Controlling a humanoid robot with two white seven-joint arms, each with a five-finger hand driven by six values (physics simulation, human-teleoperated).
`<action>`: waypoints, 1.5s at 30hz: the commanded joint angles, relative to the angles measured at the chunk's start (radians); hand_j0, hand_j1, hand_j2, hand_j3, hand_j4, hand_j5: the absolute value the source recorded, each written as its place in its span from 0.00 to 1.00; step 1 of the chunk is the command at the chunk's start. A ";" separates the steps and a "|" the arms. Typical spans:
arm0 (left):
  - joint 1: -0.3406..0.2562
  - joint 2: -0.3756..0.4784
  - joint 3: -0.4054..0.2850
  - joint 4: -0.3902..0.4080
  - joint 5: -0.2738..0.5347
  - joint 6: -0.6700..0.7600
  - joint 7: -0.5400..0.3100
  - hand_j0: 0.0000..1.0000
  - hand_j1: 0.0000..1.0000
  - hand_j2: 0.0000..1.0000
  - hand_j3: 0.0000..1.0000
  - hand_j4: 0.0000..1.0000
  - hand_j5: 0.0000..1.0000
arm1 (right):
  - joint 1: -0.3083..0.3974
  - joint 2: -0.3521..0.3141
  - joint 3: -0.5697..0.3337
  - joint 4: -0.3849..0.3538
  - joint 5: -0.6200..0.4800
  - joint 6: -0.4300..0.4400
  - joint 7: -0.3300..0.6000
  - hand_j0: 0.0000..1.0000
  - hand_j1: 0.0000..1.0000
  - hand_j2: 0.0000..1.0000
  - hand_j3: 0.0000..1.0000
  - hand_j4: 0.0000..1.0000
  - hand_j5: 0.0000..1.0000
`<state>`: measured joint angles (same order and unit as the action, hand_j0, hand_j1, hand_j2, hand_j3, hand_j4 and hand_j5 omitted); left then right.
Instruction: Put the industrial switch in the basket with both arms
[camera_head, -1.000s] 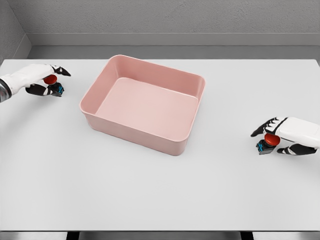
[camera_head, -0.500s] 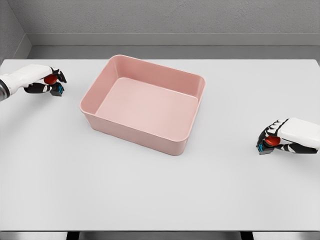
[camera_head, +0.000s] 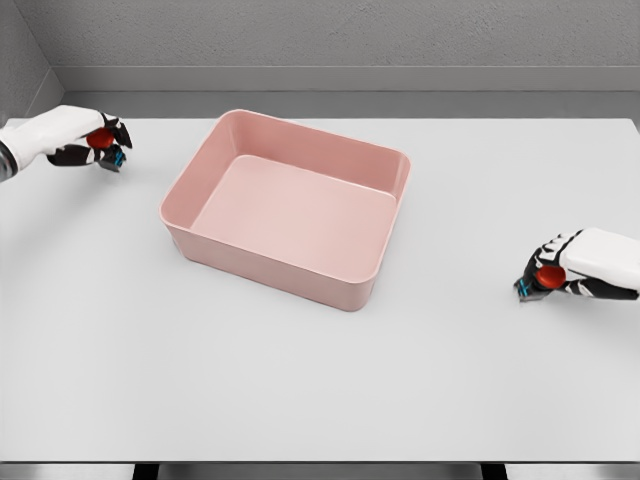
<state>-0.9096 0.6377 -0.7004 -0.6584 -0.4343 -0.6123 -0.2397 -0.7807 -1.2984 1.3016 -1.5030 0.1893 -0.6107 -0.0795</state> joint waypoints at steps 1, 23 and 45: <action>0.000 -0.001 0.002 -0.001 0.006 0.001 0.000 0.49 0.49 0.49 0.49 0.49 0.49 | 0.000 -0.001 -0.015 0.000 -0.007 0.000 0.000 0.52 0.52 0.52 0.52 0.52 0.52; -0.081 -0.076 -0.001 -0.006 0.008 0.001 -0.004 0.49 0.49 0.49 0.49 0.49 0.49 | -0.049 0.018 -0.143 -0.003 -0.014 0.000 0.101 0.50 0.50 0.50 0.50 0.50 0.50; -0.110 -0.115 0.001 -0.139 0.011 0.001 -0.004 0.49 0.49 0.49 0.49 0.49 0.49 | -0.199 0.153 -0.143 -0.003 -0.018 0.000 0.165 0.50 0.50 0.50 0.50 0.50 0.50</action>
<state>-1.0201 0.5270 -0.7028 -0.7793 -0.4307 -0.6126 -0.2446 -0.9817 -1.1526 1.1596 -1.5049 0.1781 -0.6114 0.0842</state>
